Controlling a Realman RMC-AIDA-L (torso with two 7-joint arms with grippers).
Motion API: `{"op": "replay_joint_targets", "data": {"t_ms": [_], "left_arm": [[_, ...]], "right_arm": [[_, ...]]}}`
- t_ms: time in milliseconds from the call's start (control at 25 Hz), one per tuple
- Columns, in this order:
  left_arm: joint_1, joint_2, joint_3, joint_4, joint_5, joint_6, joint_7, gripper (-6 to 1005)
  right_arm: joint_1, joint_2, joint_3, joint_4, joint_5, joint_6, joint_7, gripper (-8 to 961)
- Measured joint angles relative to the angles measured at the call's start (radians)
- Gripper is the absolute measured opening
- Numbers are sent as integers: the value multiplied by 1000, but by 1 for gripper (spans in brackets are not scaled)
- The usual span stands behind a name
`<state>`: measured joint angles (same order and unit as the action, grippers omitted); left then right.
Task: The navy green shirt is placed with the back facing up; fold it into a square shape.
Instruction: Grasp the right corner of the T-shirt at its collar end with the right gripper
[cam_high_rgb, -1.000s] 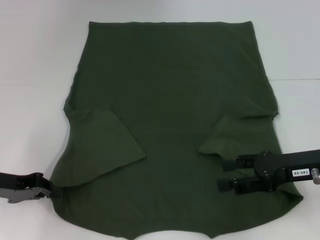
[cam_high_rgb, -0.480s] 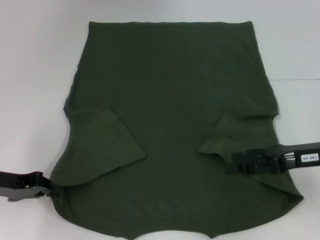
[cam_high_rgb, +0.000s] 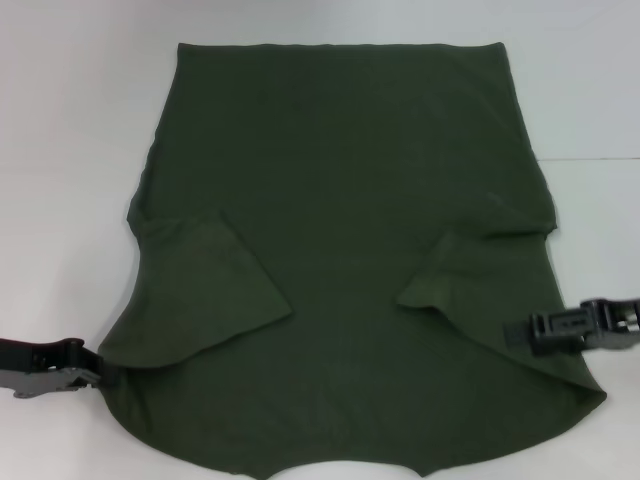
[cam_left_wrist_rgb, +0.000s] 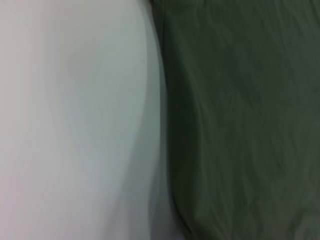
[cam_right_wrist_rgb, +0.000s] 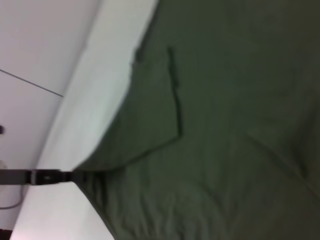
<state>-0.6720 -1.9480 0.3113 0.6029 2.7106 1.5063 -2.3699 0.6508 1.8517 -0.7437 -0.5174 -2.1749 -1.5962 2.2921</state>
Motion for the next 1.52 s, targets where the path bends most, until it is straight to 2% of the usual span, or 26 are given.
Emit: {"op": "replay_joint_targets", "data": {"t_ms": [400, 640, 680, 960, 1080, 1520], "left_arm": [[0, 0, -1, -1, -7, -4, 0, 31], [-3, 0, -3, -2, -9, -7, 0, 32], [-5, 0, -3, -2, -9, -7, 0, 32], [-9, 1, -2, 0, -9, -4, 0, 31], [-9, 1, -2, -1, -9, -3, 0, 31], [-11, 2, -3, -1, -11, -3, 0, 31]], "right_arm": [[-49, -20, 3, 5, -81, 3, 99, 851], [-80, -46, 49, 6, -83, 7, 108, 851], [-87, -57, 58, 7, -83, 7, 108, 851], [-98, -79, 61, 9, -94, 24, 119, 851], [-98, -80, 66, 12, -128, 52, 121, 851], [-90, -55, 58, 33, -137, 106, 118, 852]]}}
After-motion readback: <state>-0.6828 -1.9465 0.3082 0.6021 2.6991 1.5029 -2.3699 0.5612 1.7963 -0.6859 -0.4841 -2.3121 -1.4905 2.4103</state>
